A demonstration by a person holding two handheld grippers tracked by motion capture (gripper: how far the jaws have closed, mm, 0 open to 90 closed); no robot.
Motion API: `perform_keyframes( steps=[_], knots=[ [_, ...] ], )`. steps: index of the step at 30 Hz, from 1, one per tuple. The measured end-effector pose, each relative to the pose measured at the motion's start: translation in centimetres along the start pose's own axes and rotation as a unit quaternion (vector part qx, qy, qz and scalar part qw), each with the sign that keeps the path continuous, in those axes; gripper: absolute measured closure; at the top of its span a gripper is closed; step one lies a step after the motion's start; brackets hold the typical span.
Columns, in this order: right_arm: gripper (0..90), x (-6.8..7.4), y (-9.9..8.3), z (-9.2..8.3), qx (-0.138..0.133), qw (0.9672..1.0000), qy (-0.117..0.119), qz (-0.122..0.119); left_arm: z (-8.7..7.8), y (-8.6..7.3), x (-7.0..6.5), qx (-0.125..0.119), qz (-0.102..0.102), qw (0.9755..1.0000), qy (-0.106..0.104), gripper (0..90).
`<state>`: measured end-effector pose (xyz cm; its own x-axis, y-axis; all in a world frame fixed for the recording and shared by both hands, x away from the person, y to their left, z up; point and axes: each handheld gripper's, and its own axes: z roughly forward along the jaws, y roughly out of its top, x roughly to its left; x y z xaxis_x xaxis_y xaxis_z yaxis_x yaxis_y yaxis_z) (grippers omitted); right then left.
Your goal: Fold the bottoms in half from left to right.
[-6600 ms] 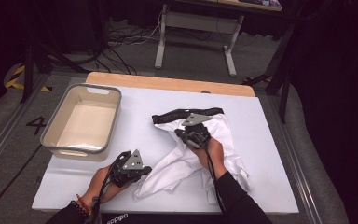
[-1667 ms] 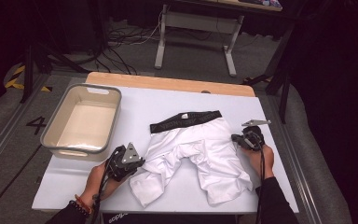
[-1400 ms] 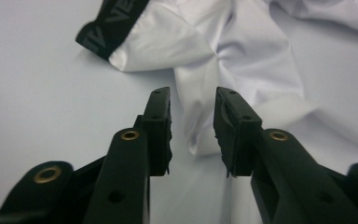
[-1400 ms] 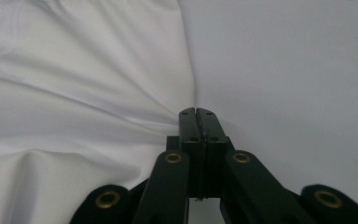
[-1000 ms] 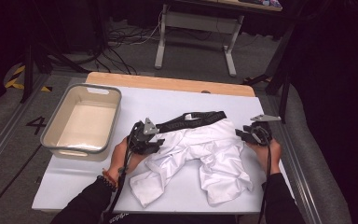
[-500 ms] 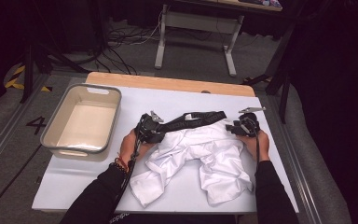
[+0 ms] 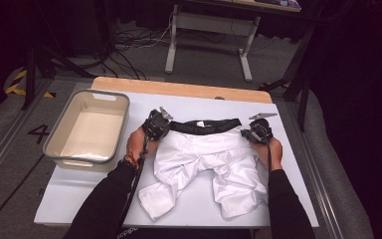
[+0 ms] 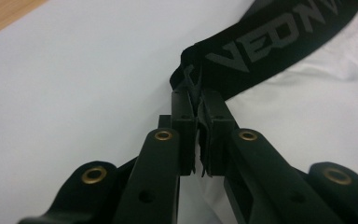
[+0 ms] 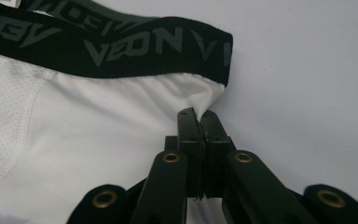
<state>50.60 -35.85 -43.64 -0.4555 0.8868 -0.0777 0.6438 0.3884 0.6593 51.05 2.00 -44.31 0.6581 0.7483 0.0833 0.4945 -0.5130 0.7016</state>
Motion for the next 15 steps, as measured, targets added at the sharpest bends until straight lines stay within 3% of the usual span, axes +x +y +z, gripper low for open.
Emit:
perform_keyframes(
  steps=[3,9,15],
  knots=[
    [89.2,-0.1,0.2,-0.1,-0.007,0.9999,-0.013,0.003,0.6,1.1,1.0,-0.007,-0.004,0.9999,0.013,85.4],
    [89.1,-0.3,0.5,-0.2,-0.021,0.9991,-0.033,0.018,2.0,3.4,1.9,0.001,0.001,0.9997,0.025,85.1],
    [88.1,-0.4,0.5,0.0,-0.023,0.9986,-0.041,0.024,2.9,4.2,2.3,0.008,0.004,0.9994,0.034,84.3]
  ],
)
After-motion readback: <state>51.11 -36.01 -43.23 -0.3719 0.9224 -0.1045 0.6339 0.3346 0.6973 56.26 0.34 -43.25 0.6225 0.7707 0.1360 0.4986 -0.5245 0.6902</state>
